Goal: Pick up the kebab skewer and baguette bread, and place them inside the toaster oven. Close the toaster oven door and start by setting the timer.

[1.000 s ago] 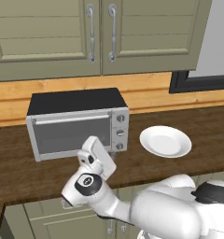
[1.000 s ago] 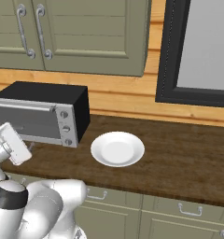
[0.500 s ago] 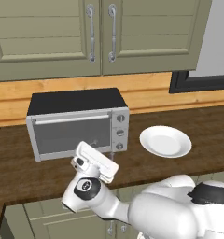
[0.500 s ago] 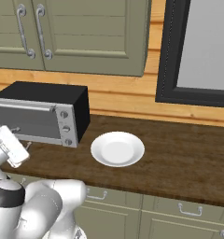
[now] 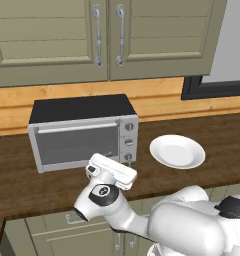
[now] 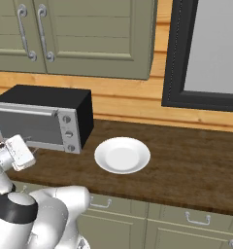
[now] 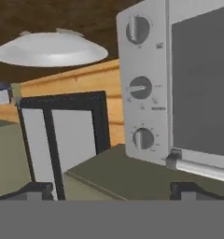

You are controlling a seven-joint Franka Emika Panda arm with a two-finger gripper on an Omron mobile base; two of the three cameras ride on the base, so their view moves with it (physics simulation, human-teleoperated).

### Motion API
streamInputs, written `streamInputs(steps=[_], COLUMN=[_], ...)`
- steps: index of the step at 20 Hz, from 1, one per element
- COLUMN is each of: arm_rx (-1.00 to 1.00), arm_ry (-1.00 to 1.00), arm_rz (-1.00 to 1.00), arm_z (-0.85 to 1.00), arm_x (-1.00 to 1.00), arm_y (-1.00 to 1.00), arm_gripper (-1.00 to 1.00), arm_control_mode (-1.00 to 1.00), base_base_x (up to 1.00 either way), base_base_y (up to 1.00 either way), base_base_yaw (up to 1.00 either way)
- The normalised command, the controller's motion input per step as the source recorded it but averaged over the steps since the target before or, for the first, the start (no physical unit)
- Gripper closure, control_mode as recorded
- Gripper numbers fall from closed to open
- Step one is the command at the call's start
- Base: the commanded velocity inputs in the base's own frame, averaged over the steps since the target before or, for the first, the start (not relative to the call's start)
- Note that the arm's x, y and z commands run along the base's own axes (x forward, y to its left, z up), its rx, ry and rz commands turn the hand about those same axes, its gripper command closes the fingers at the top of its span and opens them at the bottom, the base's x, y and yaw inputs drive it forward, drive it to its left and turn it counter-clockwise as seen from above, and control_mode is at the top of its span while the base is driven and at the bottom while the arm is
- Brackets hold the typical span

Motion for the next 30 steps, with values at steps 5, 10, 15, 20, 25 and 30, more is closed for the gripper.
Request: streamInputs(steps=[5, 10, 15, 20, 25, 30], arm_rx=[-0.26, -0.12, 0.02, 0.01, 0.0, 0.0], arm_ry=[0.19, 0.09, 0.24, 0.25, 0.1, 0.0], arm_rz=[-0.01, 0.02, 0.0, 0.0, 0.03, 0.04], arm_z=[-0.39, -0.7, -0.12, 0.0, -0.2, -0.4], arm_x=[0.0, 0.0, 0.29, 0.35, 0.11, 0.0], arm_y=[-0.49, -0.54, -0.29, -0.41, -0.64, -0.4], arm_gripper=[-1.0, -1.0, -1.0, -1.0, -1.0, -1.0], arm_control_mode=[-1.0, -1.0, -1.0, -1.0, -1.0, -1.0], base_base_x=[0.0, 0.0, 0.0, 0.0, 0.0, 0.0], base_base_y=[0.0, 0.0, 0.0, 0.0, 0.0, 0.0], base_base_yaw=[0.0, 0.0, 0.0, 0.0, 0.0, 0.0])
